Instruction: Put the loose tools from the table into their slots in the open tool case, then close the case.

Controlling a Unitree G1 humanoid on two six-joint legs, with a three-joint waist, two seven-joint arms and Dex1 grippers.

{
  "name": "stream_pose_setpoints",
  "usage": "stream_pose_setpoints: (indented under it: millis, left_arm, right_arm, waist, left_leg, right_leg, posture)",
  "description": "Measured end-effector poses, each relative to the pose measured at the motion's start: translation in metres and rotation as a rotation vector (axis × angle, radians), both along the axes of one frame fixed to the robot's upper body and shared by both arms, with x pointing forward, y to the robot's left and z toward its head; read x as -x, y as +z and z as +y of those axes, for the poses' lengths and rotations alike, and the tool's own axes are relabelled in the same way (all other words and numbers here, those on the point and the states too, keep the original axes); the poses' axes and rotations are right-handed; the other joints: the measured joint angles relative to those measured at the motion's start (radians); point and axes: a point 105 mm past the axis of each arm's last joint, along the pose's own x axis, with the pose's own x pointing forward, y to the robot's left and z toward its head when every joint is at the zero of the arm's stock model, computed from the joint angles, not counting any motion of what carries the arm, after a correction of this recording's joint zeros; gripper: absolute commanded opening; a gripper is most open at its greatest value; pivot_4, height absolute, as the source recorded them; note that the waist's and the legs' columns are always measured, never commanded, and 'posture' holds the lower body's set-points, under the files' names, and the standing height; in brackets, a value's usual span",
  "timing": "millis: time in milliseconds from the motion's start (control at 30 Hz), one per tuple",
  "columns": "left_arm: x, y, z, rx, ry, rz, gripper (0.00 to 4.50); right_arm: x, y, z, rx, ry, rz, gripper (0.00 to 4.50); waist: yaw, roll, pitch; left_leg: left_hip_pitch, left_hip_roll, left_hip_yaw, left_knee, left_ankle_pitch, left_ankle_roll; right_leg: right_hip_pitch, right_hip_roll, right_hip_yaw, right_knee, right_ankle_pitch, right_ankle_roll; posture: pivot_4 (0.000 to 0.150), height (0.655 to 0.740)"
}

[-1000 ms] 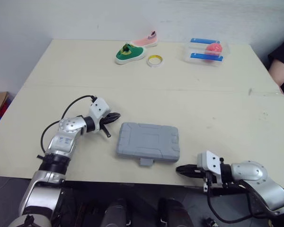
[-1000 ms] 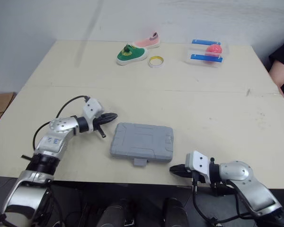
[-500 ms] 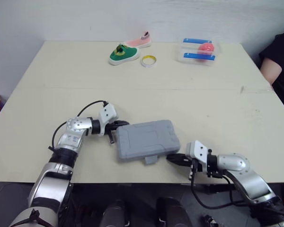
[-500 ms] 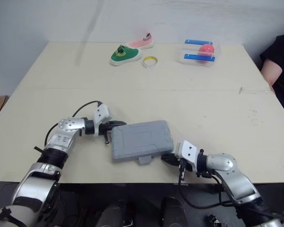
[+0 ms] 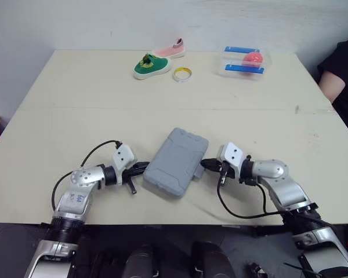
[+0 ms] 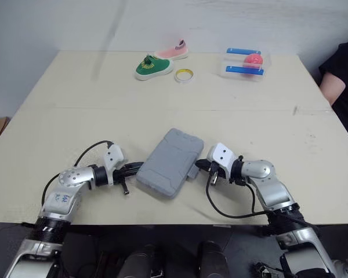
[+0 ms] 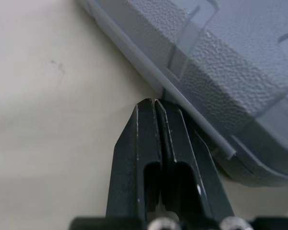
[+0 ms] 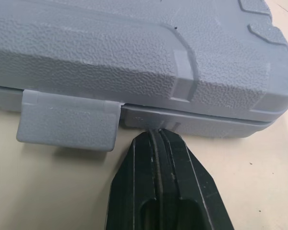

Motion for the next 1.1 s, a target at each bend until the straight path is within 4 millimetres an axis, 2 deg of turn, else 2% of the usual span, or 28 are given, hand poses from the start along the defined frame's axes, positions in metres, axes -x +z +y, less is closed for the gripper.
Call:
stream_pose_setpoints:
  millis: [33, 100, 200, 267, 300, 400, 467, 533, 600, 700, 767, 833, 967, 1100]
  left_arm:
    - [0.0, 0.0, 0.002, 0.003, 0.02, -0.003, 0.04]
    - [-0.001, 0.011, 0.013, 0.056, 0.097, -0.036, 0.04]
    - [0.003, 0.041, 0.03, 0.155, 0.148, -0.127, 0.04]
    - [0.007, 0.058, 0.027, 0.192, 0.114, -0.178, 0.04]
    - [0.009, 0.063, 0.023, 0.202, 0.09, -0.192, 0.04]
    - [0.016, 0.087, -0.017, 0.2, -0.109, -0.23, 0.04]
    - [0.021, 0.093, -0.039, 0.168, -0.213, -0.242, 0.04]
    - [0.023, 0.091, -0.065, 0.118, -0.302, -0.239, 0.04]
    - [0.02, 0.084, -0.087, 0.082, -0.353, -0.225, 0.04]
    - [0.012, 0.057, -0.112, -0.038, -0.385, -0.166, 0.04]
    - [0.005, 0.043, -0.115, -0.081, -0.37, -0.126, 0.04]
    - [0.002, 0.043, -0.12, -0.072, -0.356, -0.108, 0.04]
    - [-0.005, 0.041, -0.114, -0.137, -0.332, -0.111, 0.04]
    - [0.0, 0.036, -0.109, -0.155, -0.328, -0.085, 0.04]
  right_arm:
    - [0.0, 0.0, -0.001, 0.002, 0.003, -0.003, 0.0]
    - [0.004, 0.001, -0.015, 0.022, -0.006, -0.016, 0.0]
    - [0.01, 0.001, -0.048, 0.027, -0.085, -0.025, 0.0]
    - [0.014, 0.005, -0.054, -0.004, -0.093, -0.045, 0.0]
    - [0.015, 0.007, -0.054, -0.015, -0.09, -0.059, 0.0]
    - [0.031, 0.015, -0.052, -0.083, -0.068, -0.083, 0.0]
    - [0.042, 0.021, -0.044, -0.128, -0.018, -0.063, 0.0]
    - [0.05, 0.027, -0.037, -0.147, 0.02, -0.047, 0.0]
    - [0.054, 0.024, -0.032, -0.133, 0.032, -0.026, 0.0]
    - [0.059, 0.014, -0.015, -0.114, 0.064, 0.009, 0.0]
    - [0.059, 0.01, -0.01, -0.113, 0.054, 0.02, 0.0]
    - [0.058, 0.005, -0.004, -0.099, 0.048, 0.026, 0.0]
    - [0.055, -0.003, 0.006, -0.077, 0.04, 0.016, 0.0]
    - [0.049, -0.012, 0.005, -0.07, -0.002, 0.029, 0.0]
  waist:
    - [0.0, 0.0, 0.0]
    - [0.002, 0.001, 0.0]
    - [0.005, 0.0, 0.0]
    - [0.004, 0.001, 0.0]
    - [0.004, 0.001, 0.0]
    - [0.014, 0.001, 0.001]
    - [0.023, 0.001, 0.001]
    - [0.024, 0.001, 0.001]
    - [0.026, 0.001, 0.001]
    - [0.024, 0.001, 0.001]
    - [0.022, 0.001, 0.001]
    - [0.025, 0.001, 0.001]
    - [0.024, 0.002, 0.001]
    - [0.024, 0.002, 0.0]
  left_leg:
    - [0.0, 0.0, 0.0, 0.0, 0.0, 0.0]
    - [0.0, 0.0, -0.001, -0.001, 0.0, 0.0]
    - [-0.001, 0.0, -0.001, -0.001, 0.0, 0.0]
    - [0.0, 0.0, -0.001, -0.001, -0.001, 0.0]
    - [0.0, 0.0, -0.001, -0.001, -0.001, 0.0]
    - [0.0, 0.0, -0.001, -0.001, 0.0, -0.001]
    - [0.0, 0.0, -0.001, -0.001, 0.0, -0.001]
    - [0.001, 0.0, 0.0, -0.001, 0.0, -0.001]
    - [0.001, 0.0, 0.0, -0.001, 0.0, 0.0]
    - [0.0, 0.0, 0.001, -0.001, 0.0, 0.0]
    - [0.0, 0.001, 0.001, -0.001, 0.0, -0.001]
    - [0.0, 0.001, 0.0, -0.001, 0.0, 0.0]
    - [0.001, 0.0, 0.0, -0.001, 0.0, 0.0]
    - [0.002, 0.001, -0.001, -0.001, 0.0, 0.0]
  right_leg:
    - [0.0, 0.0, 0.0, 0.0, 0.0, 0.0]
    - [0.0, 0.0, 0.002, -0.001, 0.0, 0.0]
    - [0.001, 0.0, 0.002, -0.001, 0.0, 0.0]
    - [0.001, 0.0, 0.002, -0.002, 0.0, 0.0]
    - [0.001, 0.0, 0.002, -0.002, 0.0, 0.0]
    - [0.001, 0.001, 0.002, -0.001, 0.0, 0.0]
    - [0.001, 0.001, 0.002, -0.002, 0.0, 0.0]
    - [0.001, 0.001, 0.002, -0.002, 0.0, 0.0]
    - [0.001, 0.002, 0.0, -0.002, 0.0, 0.0]
    - [0.0, 0.002, -0.001, -0.002, 0.0, 0.0]
    - [-0.001, 0.002, -0.002, -0.002, 0.0, 0.0]
    - [-0.001, 0.002, -0.001, -0.001, 0.0, 0.0]
    - [0.001, 0.001, -0.001, -0.001, 0.0, 0.0]
    - [0.002, 0.001, 0.001, -0.002, 0.0, 0.0]
  posture:
    - [0.15, 0.74]
    - [0.15, 0.74]
    - [0.15, 0.74]
    - [0.15, 0.74]
    - [0.15, 0.74]
    - [0.15, 0.74]
    - [0.15, 0.74]
    - [0.15, 0.74]
    - [0.15, 0.74]
    - [0.15, 0.74]
    - [0.15, 0.74]
    - [0.15, 0.74]
    - [0.15, 0.74]
    - [0.15, 0.74]
